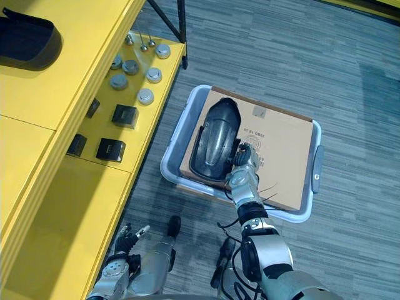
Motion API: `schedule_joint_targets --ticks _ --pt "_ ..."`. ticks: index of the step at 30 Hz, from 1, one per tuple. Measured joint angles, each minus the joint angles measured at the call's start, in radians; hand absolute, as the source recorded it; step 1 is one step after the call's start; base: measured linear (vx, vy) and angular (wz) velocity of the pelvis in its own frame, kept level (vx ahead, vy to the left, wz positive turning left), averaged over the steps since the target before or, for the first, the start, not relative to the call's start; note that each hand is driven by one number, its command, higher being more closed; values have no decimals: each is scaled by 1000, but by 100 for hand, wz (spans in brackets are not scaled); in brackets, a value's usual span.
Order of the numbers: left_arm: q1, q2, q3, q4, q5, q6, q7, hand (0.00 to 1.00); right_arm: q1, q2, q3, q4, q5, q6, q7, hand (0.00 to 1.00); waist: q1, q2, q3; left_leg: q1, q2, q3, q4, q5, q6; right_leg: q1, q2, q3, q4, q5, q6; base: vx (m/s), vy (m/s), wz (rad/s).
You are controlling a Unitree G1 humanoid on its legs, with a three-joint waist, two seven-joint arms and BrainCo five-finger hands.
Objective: Walk over and take plastic housings, then place them on the shelf
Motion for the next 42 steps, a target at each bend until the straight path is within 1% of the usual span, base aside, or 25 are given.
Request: schedule_joint_targets --ticks 4,6,12,14,18,21,23,24,26,28,30,31,33,34,35,37,38,40,42 --pt "-1 5 0 0 -3 -1 0 0 0 -1 2 -2 21 -18 4 100 0 -6 3 6 0 4 -7 3 0 1 -1 4 0 0 0 -18 10 -3" --pt "-4 9 0 0 -3 -1 -1 0 3 -1 5 -12 21 -27 18 100 -1 -15 8 21 0 6 -37 20 0 1 -3 5 -1 0 0 0 0 0" --pt "-5 9 -1 1 -3 0 -5 0 21 -1 3 -36 42 -38 19 100 0 -19 10 46 -1 5 -72 37 -3 11 -5 5 -2 0 1 -11 3 1" --pt "-4 9 -1 2 -3 0 -5 0 38 -1 3 -73 57 -42 19 100 -1 -20 9 57 -1 5 -79 39 -4 19 -6 5 -2 -2 3 0 0 0" --pt "-5 7 -1 2 -3 2 -6 0 94 0 2 -201 61 -63 18 100 -5 -26 5 90 1 5 -144 74 -7 21 -8 6 -1 -19 13 0 0 0" --pt "-6 -3 -3 -8 -2 5 -6 0 174 1 3 -297 56 -65 16 100 -13 -27 3 118 1 2 -167 84 -2 41 -9 2 -1 -21 16 18 -2 3" --pt "3 -5 -7 -46 -2 7 -5 0 221 11 2 -334 56 -66 9 100 -25 -34 -8 128 -1 -1 -174 85 -1 49 -10 0 -1 -22 17 16 2 3" --pt "5 -6 -15 -75 0 7 -5 0 244 20 3 -358 56 -66 4 100 -32 -42 -18 128 0 0 -175 85 -1 49 -11 1 -1 -23 19 0 0 0" --pt "3 -7 -35 -132 2 7 -5 0 278 19 4 -389 56 -71 -3 100 -38 -47 -41 129 -2 -1 -177 85 -1 49 -13 1 -2 -28 23 0 0 0" --pt "7 -10 -53 -221 6 7 -4 0 306 19 6 -431 57 -76 -7 100 -51 -46 -65 130 -1 -5 -179 85 -1 52 -15 -2 -2 -35 27 16 -12 5" --pt "9 -10 -79 -345 8 5 -2 0 336 17 6 -487 58 -83 -10 100 -55 -41 -88 133 -2 -7 -179 85 -1 56 -15 -4 -2 -38 27 3 -6 2" --pt "9 -11 -89 -428 8 -2 0 0 351 17 7 -520 59 -95 -18 100 -56 -39 -97 136 -2 -8 -179 85 -1 60 -14 -6 -2 -39 27 0 0 0" --pt "3 -12 -113 -540 8 -21 5 0 372 17 18 -576 59 -110 -34 100 -58 -35 -109 137 -2 -15 -179 85 -1 65 -14 -14 -2 -42 26 3 -13 11" --pt "1 -13 -117 -617 8 -32 10 0 379 17 24 -612 60 -111 -39 100 -64 -31 -112 143 -5 -23 -179 85 -1 74 -15 -25 -1 -47 25 0 -8 15" --pt "0 -14 -122 -656 8 -36 15 0 380 18 26 -625 59 -115 -41 100 -68 -29 -118 143 -5 -26 -180 85 -1 74 -15 -26 0 -48 26 9 -3 15" --pt "9 -23 -131 -774 8 -53 25 0 381 18 65 -681 59 -121 -44 100 -81 -19 -148 145 -8 -31 -187 86 -1 76 -17 -33 1 -51 26 25 3 7" --pt "6 -26 -132 -793 8 -60 25 0 381 18 72 -697 59 -125 -44 100 -82 -16 -151 149 -9 -30 -188 86 -1 79 -18 -33 1 -52 26 0 0 0" --pt "-11 -29 -151 -847 7 -70 41 0 381 18 114 -750 58 -148 -45 100 -83 -9 -164 165 -12 -30 -194 86 -1 93 -22 -40 1 -57 29 0 0 0" --pt "-26 -30 -180 -869 7 -71 42 0 378 18 149 -790 57 -152 -44 100 -84 -6 -170 174 -13 -29 -195 86 -1 96 -23 -42 1 -58 30 0 0 0"
